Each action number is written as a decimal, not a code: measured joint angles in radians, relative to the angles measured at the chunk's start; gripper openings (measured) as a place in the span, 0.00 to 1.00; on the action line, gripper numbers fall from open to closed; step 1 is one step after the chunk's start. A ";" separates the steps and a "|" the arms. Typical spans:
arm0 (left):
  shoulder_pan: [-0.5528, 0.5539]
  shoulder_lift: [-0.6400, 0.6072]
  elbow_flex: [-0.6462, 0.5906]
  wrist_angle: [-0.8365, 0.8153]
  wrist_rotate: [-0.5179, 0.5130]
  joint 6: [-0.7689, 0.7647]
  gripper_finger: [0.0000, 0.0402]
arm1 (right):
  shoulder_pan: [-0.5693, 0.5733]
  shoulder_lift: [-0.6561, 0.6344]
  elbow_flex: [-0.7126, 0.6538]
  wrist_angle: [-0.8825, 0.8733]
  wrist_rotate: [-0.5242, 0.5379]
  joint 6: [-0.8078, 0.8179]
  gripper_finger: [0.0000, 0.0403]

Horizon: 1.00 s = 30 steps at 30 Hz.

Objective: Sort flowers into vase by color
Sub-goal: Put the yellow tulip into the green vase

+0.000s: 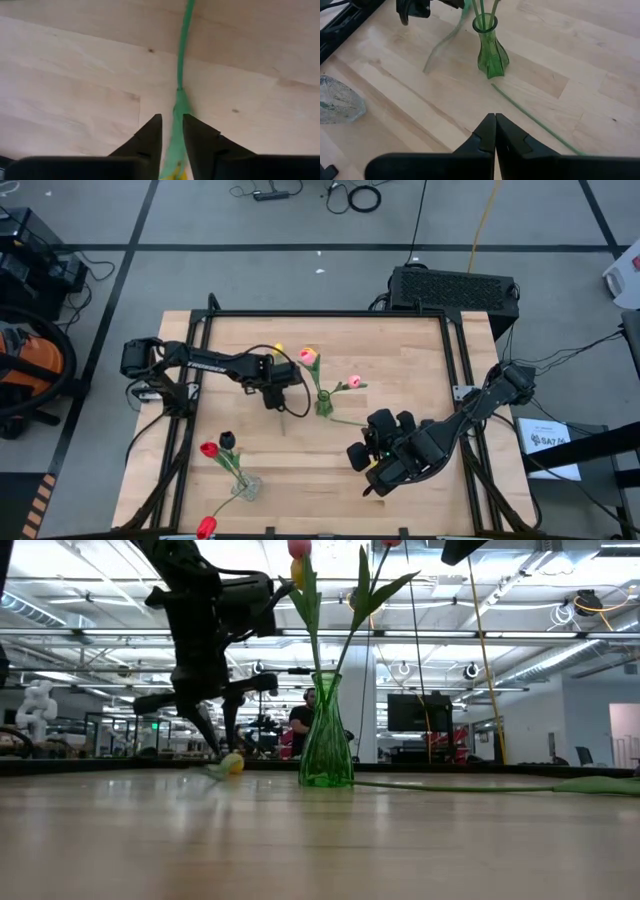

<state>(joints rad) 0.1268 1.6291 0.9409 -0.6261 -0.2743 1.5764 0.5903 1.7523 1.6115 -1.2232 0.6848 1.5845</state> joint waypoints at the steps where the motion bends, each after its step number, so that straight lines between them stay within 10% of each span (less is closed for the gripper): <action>1: 0.000 0.000 0.000 0.006 0.011 -0.001 0.23 | 0.000 0.000 0.000 0.000 0.000 0.000 0.00; 11: 0.000 -0.044 0.032 -0.037 -0.050 -0.327 0.36 | 0.000 0.000 0.000 0.000 -0.001 -0.030 0.00; 30: 0.104 -0.198 0.035 -0.300 0.107 -1.359 0.29 | -0.008 0.000 0.000 -0.109 -0.006 -0.158 0.00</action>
<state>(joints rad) 0.2304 1.4307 0.9760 -0.9258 -0.1676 0.2178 0.5819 1.7523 1.6119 -1.3320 0.6792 1.4269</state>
